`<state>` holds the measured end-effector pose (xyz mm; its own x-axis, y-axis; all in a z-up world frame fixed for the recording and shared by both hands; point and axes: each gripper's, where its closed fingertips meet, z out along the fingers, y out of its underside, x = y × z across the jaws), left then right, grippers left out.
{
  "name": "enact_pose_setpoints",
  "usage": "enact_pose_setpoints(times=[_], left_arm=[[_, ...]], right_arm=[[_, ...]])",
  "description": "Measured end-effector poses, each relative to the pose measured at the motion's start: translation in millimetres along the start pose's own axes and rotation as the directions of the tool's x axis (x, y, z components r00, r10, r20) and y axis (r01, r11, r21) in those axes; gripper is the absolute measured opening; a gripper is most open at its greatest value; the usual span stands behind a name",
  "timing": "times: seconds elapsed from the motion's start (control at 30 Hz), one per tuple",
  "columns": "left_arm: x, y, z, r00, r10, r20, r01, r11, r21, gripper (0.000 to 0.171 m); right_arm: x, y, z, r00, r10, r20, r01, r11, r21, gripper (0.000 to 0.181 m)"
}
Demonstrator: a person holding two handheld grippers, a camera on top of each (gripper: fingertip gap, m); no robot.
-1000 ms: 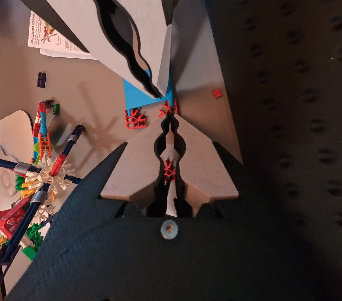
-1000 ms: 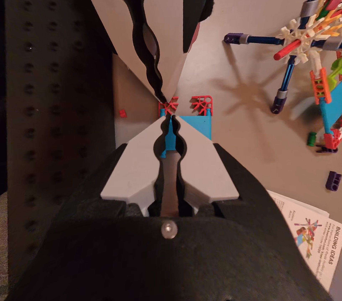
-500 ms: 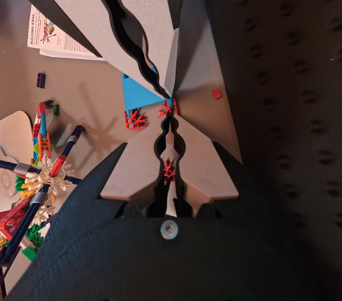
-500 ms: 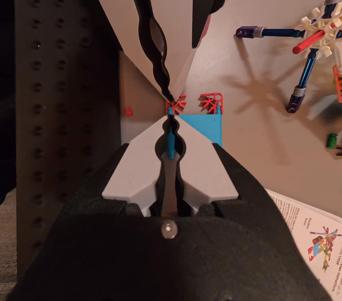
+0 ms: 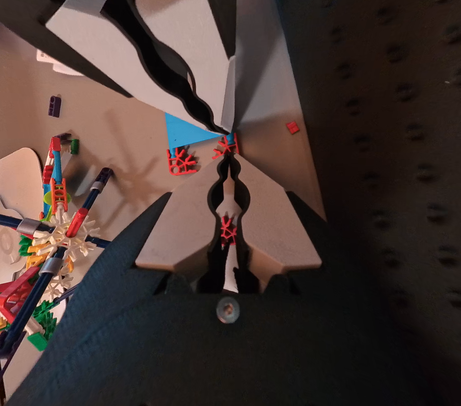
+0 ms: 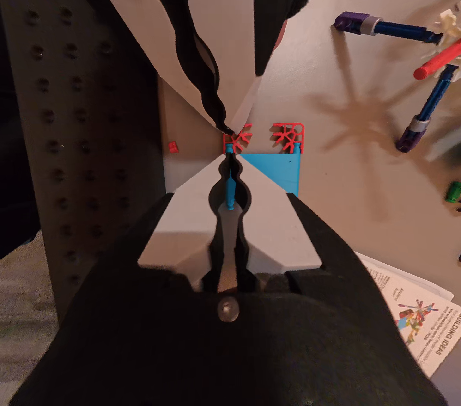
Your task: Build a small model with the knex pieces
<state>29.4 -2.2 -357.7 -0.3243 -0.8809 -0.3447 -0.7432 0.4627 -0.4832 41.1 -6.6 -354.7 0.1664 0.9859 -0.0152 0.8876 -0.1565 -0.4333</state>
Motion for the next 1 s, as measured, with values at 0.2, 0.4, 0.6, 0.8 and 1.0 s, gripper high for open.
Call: enact_pose_setpoints(times=[0.2, 0.4, 0.6, 0.8, 1.0], left_arm=[[0, 1, 0, 1.0, -0.017, -0.005, 0.017, 1.0, 0.015, 0.0], [0, 1, 0, 1.0, -0.023, 0.0, 0.023, 1.0, 0.022, 0.0], [-1, 7, -9, 1.0, -0.017, -0.018, 0.017, 1.0, 0.007, 0.007], [-32, 27, -63, 0.992, -0.09, 0.089, 0.089, 0.996, 0.006, 0.008], [-9, 64, -101, 0.984, -0.158, 0.08, 0.164, 0.983, -0.084, 0.006]], right_arm=[[0, 0, 1, 1.0, -0.022, 0.002, 0.022, 0.996, -0.092, 0.0], [-1, -3, 5, 0.999, -0.038, 0.015, 0.04, 0.987, -0.158, 0.0], [-3, -5, 4, 0.999, -0.023, 0.047, 0.029, 0.992, -0.122, 0.0], [10, -16, -20, 0.999, 0.01, -0.038, -0.009, 1.0, 0.029, 0.002], [23, -21, -36, 0.992, 0.028, -0.121, -0.014, 0.993, 0.118, 0.001]])
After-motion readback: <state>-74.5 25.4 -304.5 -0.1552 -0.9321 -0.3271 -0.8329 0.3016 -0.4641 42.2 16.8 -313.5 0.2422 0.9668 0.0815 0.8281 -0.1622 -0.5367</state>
